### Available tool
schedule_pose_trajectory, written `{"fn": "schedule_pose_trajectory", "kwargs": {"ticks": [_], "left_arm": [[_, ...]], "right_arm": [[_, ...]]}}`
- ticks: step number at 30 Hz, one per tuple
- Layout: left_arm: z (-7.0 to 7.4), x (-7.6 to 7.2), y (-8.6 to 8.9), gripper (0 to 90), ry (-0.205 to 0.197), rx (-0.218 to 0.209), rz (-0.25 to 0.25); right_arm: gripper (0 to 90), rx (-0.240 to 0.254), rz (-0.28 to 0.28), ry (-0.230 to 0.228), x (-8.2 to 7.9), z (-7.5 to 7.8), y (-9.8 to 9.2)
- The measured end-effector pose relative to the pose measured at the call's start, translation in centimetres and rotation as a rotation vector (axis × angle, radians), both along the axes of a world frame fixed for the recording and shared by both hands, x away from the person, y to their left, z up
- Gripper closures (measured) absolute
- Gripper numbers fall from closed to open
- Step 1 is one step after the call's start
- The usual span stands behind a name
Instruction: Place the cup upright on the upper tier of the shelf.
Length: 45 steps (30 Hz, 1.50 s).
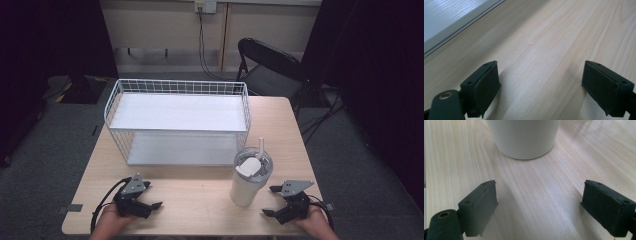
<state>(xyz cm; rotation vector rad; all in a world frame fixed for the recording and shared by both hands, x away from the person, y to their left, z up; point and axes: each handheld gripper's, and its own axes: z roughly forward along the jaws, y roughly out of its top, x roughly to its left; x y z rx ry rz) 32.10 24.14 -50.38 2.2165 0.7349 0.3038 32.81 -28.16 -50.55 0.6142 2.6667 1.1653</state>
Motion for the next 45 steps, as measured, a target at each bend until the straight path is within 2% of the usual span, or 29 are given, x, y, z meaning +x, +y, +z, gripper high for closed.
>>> {"fn": "schedule_pose_trajectory", "kwargs": {"ticks": [9, 15, 21, 32, 42, 45], "left_arm": [[0.0, 0.0, 0.0, 13.7, 0.0, 0.0, 0.001], [0.0, 0.0, 0.0, 13.8, 0.0, 0.0, 0.001], [0.0, 0.0, 0.0, 13.8, 0.0, 0.0, 0.001], [0.0, 0.0, 0.0, 13.8, -0.001, 0.0, 0.001], [0.0, 0.0, 0.0, 13.8, -0.001, 0.001, 0.001], [0.0, 0.0, 0.0, 13.8, -0.001, 0.0, 0.001]], "right_arm": [[12.7, 0.01, -0.024, 0.008, -0.2, 0.0, 0.0], [14.4, 0.086, -0.045, 0.063, 0.1, 0.1, -0.1], [14.9, 0.119, -0.05, 0.037, 0.0, 1.4, 0.1], [14.4, 0.148, 0.0, 0.018, -0.1, 3.3, 1.4], [14.0, 0.204, -0.01, -0.017, 0.2, 5.0, 2.0], [14.4, 0.214, 0.006, -0.003, 0.3, 5.3, 2.3]]}}
